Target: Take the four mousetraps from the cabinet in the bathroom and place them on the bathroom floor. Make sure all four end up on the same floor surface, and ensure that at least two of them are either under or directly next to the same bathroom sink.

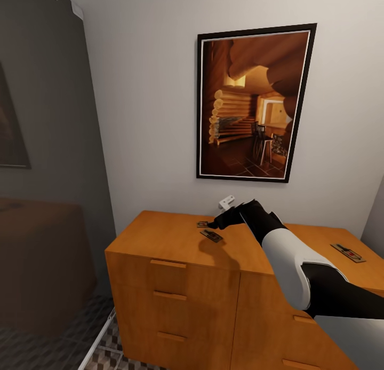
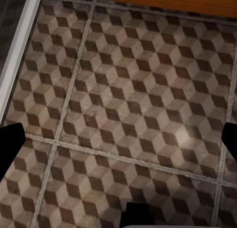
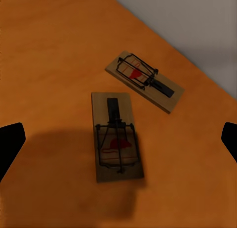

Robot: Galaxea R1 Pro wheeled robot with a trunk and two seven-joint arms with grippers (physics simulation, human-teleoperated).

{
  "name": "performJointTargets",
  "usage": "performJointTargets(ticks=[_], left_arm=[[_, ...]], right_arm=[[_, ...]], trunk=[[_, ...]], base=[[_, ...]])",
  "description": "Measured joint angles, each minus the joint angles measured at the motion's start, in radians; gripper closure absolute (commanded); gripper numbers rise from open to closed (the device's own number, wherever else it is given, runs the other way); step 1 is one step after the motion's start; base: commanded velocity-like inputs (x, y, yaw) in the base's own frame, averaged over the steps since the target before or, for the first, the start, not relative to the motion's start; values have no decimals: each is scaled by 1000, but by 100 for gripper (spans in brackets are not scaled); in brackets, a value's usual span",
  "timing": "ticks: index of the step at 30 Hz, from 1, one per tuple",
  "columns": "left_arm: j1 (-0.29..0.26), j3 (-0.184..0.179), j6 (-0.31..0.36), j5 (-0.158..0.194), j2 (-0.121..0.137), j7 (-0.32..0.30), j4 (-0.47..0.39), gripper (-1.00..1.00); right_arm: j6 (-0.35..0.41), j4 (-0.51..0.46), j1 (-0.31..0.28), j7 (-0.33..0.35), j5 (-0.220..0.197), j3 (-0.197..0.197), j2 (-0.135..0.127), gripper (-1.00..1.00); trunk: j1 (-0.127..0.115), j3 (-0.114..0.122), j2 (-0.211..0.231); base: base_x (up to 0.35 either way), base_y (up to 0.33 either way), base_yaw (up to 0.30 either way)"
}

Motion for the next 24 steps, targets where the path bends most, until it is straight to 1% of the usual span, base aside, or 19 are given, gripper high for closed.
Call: performJointTargets(ticks=[13, 24], left_arm=[[0, 0, 0, 0, 0, 0, 0, -100], [0, 0, 0, 0, 0, 0, 0, -100]], right_arm=[[0, 5, 0, 0, -1, 0, 4, -100], [-6, 7, 0, 6, -3, 0, -1, -100]], trunk=[[0, 0, 0], [0, 0, 0]], base=[[0, 0, 0], [0, 0, 0]])
